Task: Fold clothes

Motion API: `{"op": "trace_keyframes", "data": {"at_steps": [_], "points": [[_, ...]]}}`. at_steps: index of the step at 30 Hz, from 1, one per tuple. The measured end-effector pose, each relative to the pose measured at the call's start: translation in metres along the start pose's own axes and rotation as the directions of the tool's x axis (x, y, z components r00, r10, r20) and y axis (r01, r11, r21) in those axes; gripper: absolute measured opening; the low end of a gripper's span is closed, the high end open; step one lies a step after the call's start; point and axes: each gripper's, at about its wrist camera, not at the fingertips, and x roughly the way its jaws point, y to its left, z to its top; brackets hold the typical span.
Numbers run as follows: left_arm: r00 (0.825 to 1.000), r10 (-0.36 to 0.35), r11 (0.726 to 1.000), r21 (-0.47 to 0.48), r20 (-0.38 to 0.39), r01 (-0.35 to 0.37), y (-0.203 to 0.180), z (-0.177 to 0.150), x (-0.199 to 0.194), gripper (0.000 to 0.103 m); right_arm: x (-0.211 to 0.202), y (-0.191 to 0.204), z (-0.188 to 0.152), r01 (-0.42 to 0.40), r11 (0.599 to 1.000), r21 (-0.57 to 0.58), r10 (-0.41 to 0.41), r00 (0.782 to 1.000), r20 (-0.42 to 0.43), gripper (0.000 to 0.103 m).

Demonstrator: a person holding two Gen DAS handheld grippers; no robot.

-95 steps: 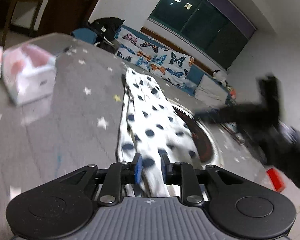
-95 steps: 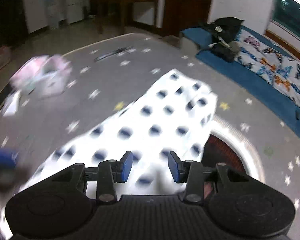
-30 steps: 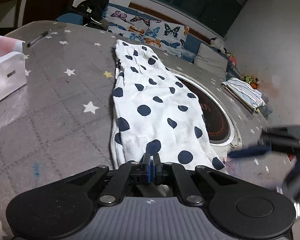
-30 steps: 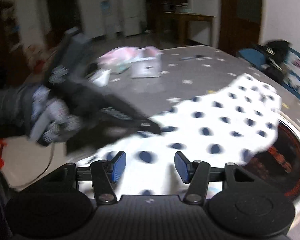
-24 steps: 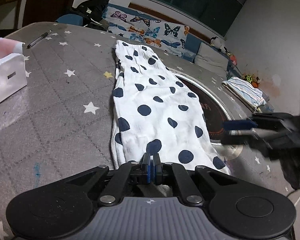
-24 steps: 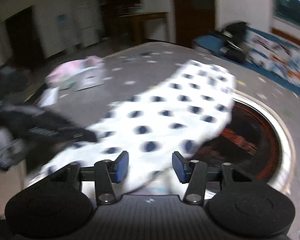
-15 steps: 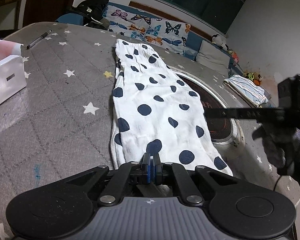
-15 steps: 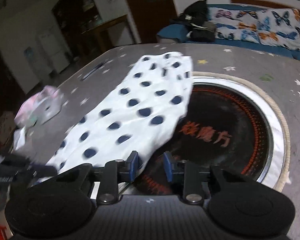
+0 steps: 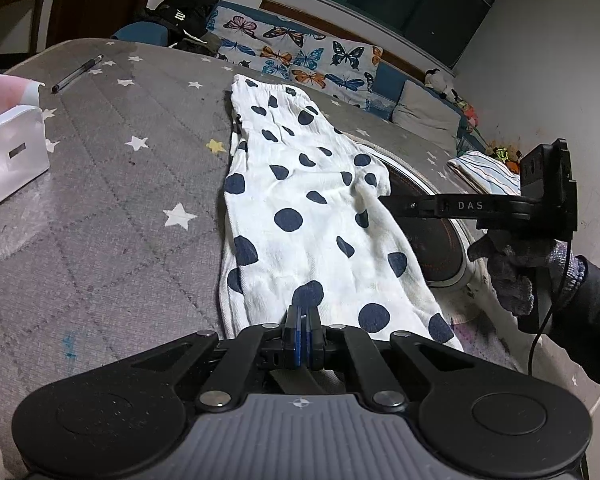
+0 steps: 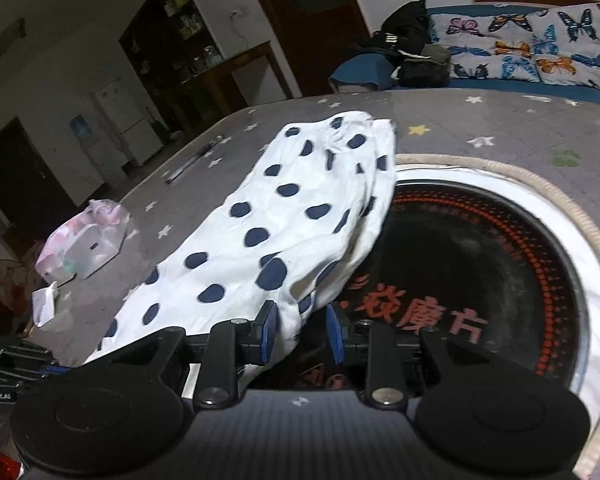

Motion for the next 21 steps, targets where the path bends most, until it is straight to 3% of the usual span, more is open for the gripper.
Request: {"op": "trace_keyframes", "data": {"at_steps": [2, 3, 8, 16, 21], "points": [[1.0, 0.0, 1.0, -0.001, 0.001, 0.0, 0.0, 0.0, 0.0, 0.003, -0.003, 0.005, 0.0, 0.005, 1.0, -0.014, -0.005, 1.0, 0.0, 0.005], [1.0, 0.0, 1.0, -0.002, 0.002, 0.0, 0.0, 0.0, 0.0, 0.003, -0.006, 0.008, 0.0, 0.019, 0.999, -0.025, -0.019, 1.0, 0.006, 0.004], [1.0, 0.003, 1.0, 0.005, 0.005, -0.003, -0.001, 0.0, 0.0, 0.003, -0.031, 0.021, 0.003, 0.133, 0.987, -0.085, -0.129, 0.99, 0.052, 0.003], [1.0, 0.022, 0.999, 0.034, 0.003, -0.022, -0.003, 0.0, -0.003, 0.003, -0.028, 0.028, -0.003, 0.303, 0.939, -0.164, -0.304, 0.953, 0.018, 0.004], [0.999, 0.046, 0.996, 0.078, 0.019, -0.047, -0.012, 0.006, -0.013, 0.013, -0.041, 0.042, 0.003, 0.256, 0.949, -0.186, -0.251, 0.967, 0.053, 0.008]]}}
